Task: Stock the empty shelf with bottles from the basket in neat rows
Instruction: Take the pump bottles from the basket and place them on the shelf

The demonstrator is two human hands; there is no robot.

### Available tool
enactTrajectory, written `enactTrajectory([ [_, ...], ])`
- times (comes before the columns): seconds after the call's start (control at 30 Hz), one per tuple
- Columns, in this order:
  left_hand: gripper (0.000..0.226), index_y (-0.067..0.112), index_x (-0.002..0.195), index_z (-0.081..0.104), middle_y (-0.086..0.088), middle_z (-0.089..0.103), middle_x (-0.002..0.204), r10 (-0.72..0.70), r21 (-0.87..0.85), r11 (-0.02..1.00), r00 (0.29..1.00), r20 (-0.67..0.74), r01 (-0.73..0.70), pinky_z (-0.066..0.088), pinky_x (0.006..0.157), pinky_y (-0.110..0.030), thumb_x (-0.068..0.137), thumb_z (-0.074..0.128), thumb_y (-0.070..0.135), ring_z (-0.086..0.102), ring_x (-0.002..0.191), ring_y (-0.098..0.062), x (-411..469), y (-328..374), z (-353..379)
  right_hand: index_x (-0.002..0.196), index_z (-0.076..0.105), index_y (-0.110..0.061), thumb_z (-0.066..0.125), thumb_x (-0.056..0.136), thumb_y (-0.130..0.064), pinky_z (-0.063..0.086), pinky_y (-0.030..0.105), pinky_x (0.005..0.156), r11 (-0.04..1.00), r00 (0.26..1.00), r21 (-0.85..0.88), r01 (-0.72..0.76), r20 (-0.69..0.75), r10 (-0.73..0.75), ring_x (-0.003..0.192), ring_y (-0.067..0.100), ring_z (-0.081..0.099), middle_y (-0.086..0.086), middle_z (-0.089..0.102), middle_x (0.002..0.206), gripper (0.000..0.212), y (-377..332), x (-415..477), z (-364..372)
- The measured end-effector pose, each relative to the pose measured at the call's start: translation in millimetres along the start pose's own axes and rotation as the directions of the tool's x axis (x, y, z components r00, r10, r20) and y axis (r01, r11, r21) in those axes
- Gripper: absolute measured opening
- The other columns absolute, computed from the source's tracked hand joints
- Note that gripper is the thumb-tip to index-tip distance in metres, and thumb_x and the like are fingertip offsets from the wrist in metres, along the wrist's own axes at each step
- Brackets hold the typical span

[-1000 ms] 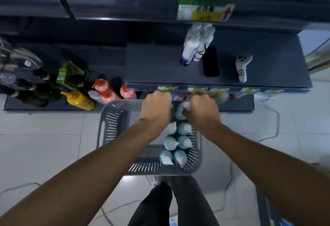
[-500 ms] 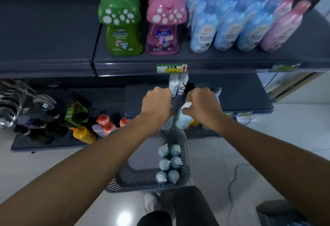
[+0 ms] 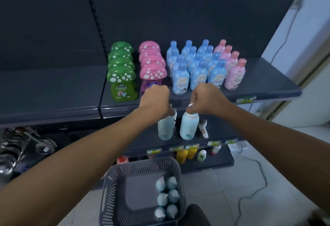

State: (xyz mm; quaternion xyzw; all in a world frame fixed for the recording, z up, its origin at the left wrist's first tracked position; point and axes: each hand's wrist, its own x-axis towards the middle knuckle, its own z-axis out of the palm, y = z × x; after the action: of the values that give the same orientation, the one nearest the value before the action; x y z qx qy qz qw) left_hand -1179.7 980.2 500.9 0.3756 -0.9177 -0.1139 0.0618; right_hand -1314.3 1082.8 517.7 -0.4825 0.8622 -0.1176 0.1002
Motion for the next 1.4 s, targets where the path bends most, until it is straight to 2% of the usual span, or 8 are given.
enactTrajectory([
  [0.17, 0.036, 0.015, 0.067, 0.053, -0.005, 0.06, 0.077, 0.044, -0.006, 0.999, 0.999, -0.031, -0.044, 0.046, 0.055, -0.032, 0.065, 0.084, 0.034, 0.063, 0.076, -0.025, 7.8, 18.6, -32.8, 0.082, 0.076, 0.0, 0.079, 0.065, -0.024, 0.058, 0.034, 0.065, 1.0, 0.999, -0.004, -0.025, -0.048, 0.024, 0.082, 0.024, 0.072, 0.013, 0.077, 0.089, 0.031, 1.7, -5.3, -41.8],
  [0.33, 0.038, 0.016, 0.068, 0.055, -0.001, 0.06, 0.07, 0.079, 0.028, 0.997, 0.993, -0.083, -0.077, 0.037, 0.045, -0.027, 0.064, 0.084, 0.039, 0.057, 0.061, -0.015, 14.2, 41.0, -55.4, 0.086, 0.075, 0.003, 0.079, 0.066, -0.021, 0.043, 0.03, 0.06, 0.997, 0.993, 0.042, -0.071, -0.093, 0.075, 0.07, 0.017, 0.056, 0.018, 0.075, 0.09, 0.031, 8.8, -15.0, -77.4],
  [0.53, 0.045, 0.016, 0.059, 0.048, 0.003, 0.049, 0.053, 0.107, 0.023, 0.994, 0.987, -0.12, -0.105, 0.027, 0.039, -0.022, 0.06, 0.082, 0.046, 0.045, 0.048, -0.01, 22.2, 74.2, -73.5, 0.086, 0.075, -0.007, 0.079, 0.067, -0.028, 0.06, 0.041, 0.083, 0.997, 0.987, -0.023, -0.078, -0.146, 0.074, 0.098, 0.029, 0.066, 0.016, 0.067, 0.12, 0.028, 21.7, -28.6, -116.6],
  [0.63, 0.043, 0.016, 0.058, 0.049, 0.002, 0.05, 0.056, 0.145, 0.071, 0.988, 0.98, -0.135, -0.137, 0.031, 0.047, -0.024, 0.061, 0.078, 0.047, 0.044, 0.055, -0.01, 29.1, 91.9, -77.2, 0.099, 0.072, -0.001, 0.079, 0.067, -0.026, 0.062, 0.04, 0.077, 0.995, 0.982, -0.025, -0.1, -0.161, 0.095, 0.088, 0.026, 0.07, 0.014, 0.072, 0.104, 0.041, 31.6, -33.3, -132.7],
  [0.83, 0.048, 0.017, 0.063, 0.042, 0.005, 0.046, 0.06, 0.176, 0.062, 0.984, 0.97, -0.168, -0.167, 0.032, 0.052, -0.027, 0.066, 0.075, 0.052, 0.038, 0.056, -0.009, 44.4, 124.7, -79.8, 0.081, 0.077, -0.004, 0.076, 0.067, -0.025, 0.062, 0.042, 0.079, 0.991, 0.983, -0.035, -0.127, -0.14, 0.121, 0.084, 0.027, 0.074, 0.014, 0.076, 0.081, 0.025, 53.7, -38.8, -160.8],
  [1.03, 0.051, 0.017, 0.058, 0.039, 0.003, 0.04, 0.06, 0.219, 0.093, 0.974, 0.965, -0.143, -0.208, 0.042, 0.064, -0.031, 0.071, 0.071, 0.055, 0.051, 0.066, -0.016, 60.2, 159.5, -72.2, 0.075, 0.077, -0.007, 0.074, 0.069, -0.022, 0.063, 0.037, 0.077, 0.988, 0.981, -0.041, -0.148, -0.131, 0.141, 0.077, 0.024, 0.076, 0.011, 0.075, 0.071, 0.017, 87.3, -27.7, -179.7],
  [1.13, 0.052, 0.016, 0.057, 0.04, 0.002, 0.043, 0.058, 0.203, 0.049, 0.979, 0.974, -0.101, -0.199, 0.029, 0.049, -0.027, 0.071, 0.073, 0.054, 0.042, 0.056, -0.013, 76.0, 177.7, -66.0, 0.07, 0.077, -0.011, 0.075, 0.07, -0.021, 0.063, 0.034, 0.076, 0.991, 0.989, -0.035, -0.131, -0.074, 0.128, 0.067, 0.017, 0.076, 0.002, 0.074, 0.062, 0.01, 111.7, -9.5, -188.1],
  [1.4, 0.048, 0.021, 0.056, 0.044, 0.003, 0.044, 0.06, 0.155, 0.02, 0.988, 0.988, 0.012, -0.155, 0.033, 0.05, -0.025, 0.08, 0.064, 0.056, 0.049, 0.055, -0.011, 129.6, 240.1, -55.2, 0.081, 0.078, -0.005, 0.078, 0.074, -0.022, 0.063, 0.035, 0.082, 0.996, 0.994, 0.009, -0.086, 0.063, 0.085, 0.069, 0.016, 0.077, 0.003, 0.077, 0.069, 0.018, 180.6, 57.5, -215.8],
])
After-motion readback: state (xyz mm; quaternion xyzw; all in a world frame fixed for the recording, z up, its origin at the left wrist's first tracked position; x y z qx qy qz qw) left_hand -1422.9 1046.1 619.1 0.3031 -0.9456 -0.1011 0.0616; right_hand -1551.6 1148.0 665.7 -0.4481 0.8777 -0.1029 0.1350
